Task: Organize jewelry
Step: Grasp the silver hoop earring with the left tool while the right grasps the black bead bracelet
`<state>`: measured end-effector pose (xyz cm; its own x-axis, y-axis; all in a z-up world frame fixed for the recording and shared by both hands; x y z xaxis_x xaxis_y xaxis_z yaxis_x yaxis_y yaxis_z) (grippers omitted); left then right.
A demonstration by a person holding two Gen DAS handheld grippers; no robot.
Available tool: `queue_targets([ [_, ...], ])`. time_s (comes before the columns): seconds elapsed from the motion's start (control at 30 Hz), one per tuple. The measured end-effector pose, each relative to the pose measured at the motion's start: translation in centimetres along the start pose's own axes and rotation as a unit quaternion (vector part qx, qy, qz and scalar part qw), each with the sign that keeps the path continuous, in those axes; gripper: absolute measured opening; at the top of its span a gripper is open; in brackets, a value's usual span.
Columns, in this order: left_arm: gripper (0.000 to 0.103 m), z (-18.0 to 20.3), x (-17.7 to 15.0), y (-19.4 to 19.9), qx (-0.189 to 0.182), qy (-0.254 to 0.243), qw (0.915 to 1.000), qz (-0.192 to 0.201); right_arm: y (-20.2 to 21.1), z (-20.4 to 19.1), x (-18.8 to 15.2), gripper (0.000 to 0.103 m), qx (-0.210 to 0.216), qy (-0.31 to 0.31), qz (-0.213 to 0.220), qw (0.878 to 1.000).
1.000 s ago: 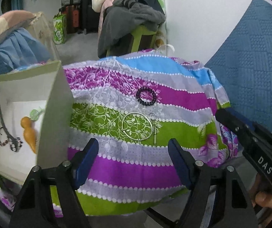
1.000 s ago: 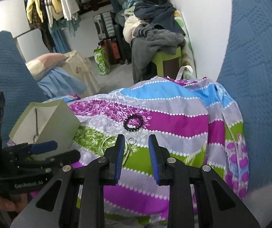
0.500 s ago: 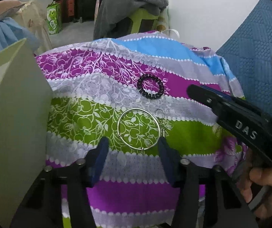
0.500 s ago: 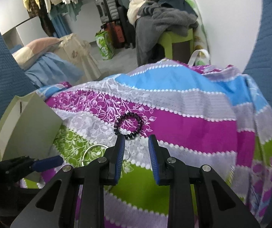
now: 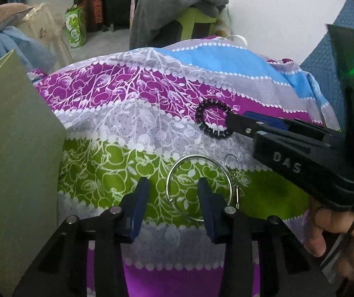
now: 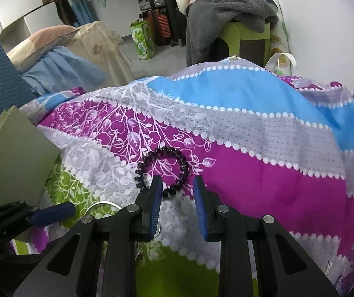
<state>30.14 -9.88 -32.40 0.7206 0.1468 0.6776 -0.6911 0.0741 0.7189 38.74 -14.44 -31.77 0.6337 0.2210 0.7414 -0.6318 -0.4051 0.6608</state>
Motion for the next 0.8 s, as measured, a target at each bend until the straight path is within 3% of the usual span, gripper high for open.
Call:
queue_targets([
  [0.37,0.032,0.2,0.8,-0.9,0.007,-0.019,0.9997,0.014,-1.2,0.0,0.0,0.023,-0.014,0.017,-0.002,1.0],
  [0.47,0.022,0.8,0.8,-1.2,0.01,-0.035,0.9992,0.017,-1.5,-0.5,-0.1,0.019,-0.027,0.037,0.0,0.999],
  [0.5,0.011,1.0,0.7,-1.4,0.007,-0.035,0.9993,0.013,-1.5,-0.5,-0.1,0.015,-0.029,0.038,0.0,0.999],
  [0.53,0.008,1.1,0.7,-1.4,0.009,-0.036,0.9992,0.016,-1.5,-0.4,-0.1,0.01,-0.029,0.035,-0.001,0.999],
  [0.8,0.003,1.3,0.6,-2.0,0.006,-0.027,0.9995,0.013,-1.1,-0.3,-0.3,0.007,-0.028,0.035,-0.006,0.999],
])
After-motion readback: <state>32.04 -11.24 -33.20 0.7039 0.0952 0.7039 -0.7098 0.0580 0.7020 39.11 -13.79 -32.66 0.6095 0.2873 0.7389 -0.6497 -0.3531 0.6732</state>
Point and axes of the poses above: each gripper's, at about its wrist camera, not at the fingertips, and y roughly against the way its jaws point, z to its right, x to its top, the point moved 4 cm from there along -y, roughly the way its jaws point, and after that the axes turned 15 degrees about z, right-handed, at the moved point
